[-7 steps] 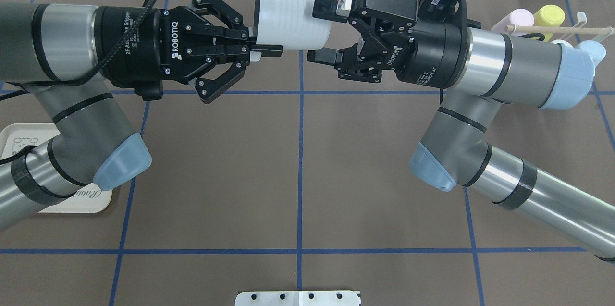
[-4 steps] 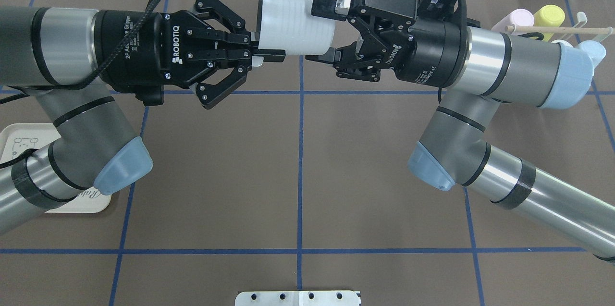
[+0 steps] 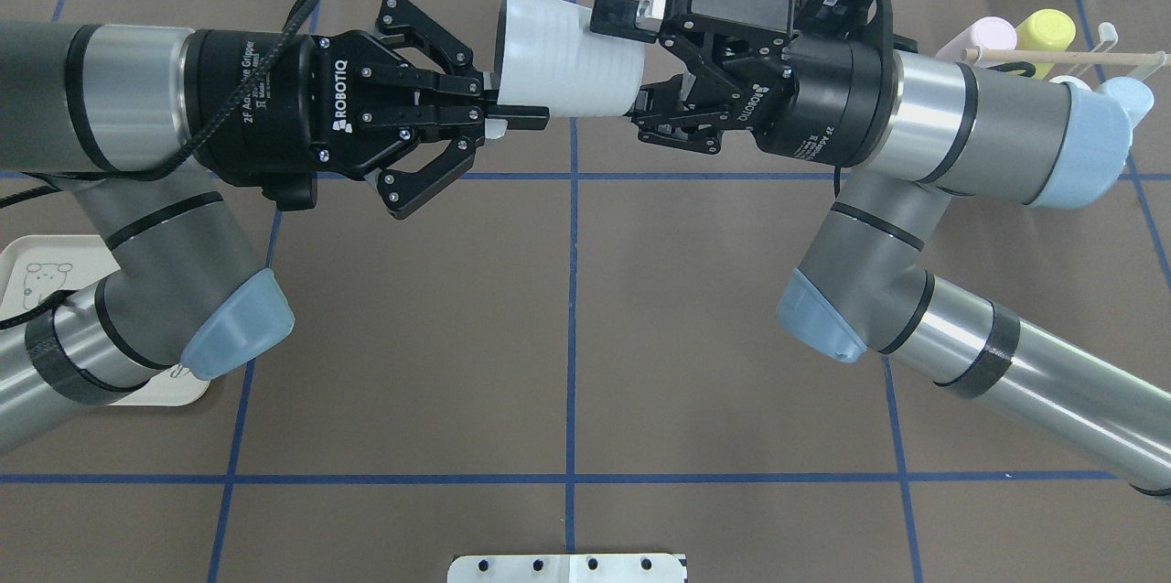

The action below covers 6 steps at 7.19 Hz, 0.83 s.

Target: Transfer IKEA cup to right arm and place on rack

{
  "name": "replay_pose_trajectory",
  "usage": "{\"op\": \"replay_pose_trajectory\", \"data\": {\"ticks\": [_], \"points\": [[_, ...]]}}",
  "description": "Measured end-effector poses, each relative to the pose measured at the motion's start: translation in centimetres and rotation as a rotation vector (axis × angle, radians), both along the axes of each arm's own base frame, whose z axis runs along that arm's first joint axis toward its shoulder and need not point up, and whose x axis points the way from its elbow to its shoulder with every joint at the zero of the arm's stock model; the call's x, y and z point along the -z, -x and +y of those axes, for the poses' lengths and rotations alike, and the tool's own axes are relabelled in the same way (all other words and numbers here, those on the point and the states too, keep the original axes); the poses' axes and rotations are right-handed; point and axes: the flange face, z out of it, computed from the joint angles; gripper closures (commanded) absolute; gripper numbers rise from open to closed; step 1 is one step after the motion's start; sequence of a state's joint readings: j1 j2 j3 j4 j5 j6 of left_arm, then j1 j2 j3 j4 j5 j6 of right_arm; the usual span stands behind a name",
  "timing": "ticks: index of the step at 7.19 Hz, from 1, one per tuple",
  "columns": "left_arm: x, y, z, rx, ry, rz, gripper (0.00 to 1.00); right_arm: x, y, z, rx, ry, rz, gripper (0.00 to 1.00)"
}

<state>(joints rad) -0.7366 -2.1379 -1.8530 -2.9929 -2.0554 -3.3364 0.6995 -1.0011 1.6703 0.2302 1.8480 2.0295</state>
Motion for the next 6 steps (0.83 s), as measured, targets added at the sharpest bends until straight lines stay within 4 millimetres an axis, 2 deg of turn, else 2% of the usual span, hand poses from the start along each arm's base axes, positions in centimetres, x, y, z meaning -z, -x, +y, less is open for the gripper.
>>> {"op": "replay_pose_trajectory", "data": {"ticks": [2,3,4,6], "points": [[0.00,-0.05,0.00,0.000,0.000,0.000,1.00,-0.55,0.08,-0.09,-0.001,-0.008,-0.012,0.45],[0.00,-0.12,0.04,-0.001,0.000,0.000,0.30,-0.68,0.09,-0.10,-0.001,-0.010,-0.013,0.51],[-0.03,-0.28,0.12,-0.004,-0.001,-0.002,0.00,-0.69,0.05,-0.09,-0.001,-0.011,-0.015,0.55],[-0.04,-0.29,0.18,-0.003,-0.006,-0.003,0.00,-0.85,-0.01,-0.05,-0.002,-0.013,-0.018,0.59]]}}
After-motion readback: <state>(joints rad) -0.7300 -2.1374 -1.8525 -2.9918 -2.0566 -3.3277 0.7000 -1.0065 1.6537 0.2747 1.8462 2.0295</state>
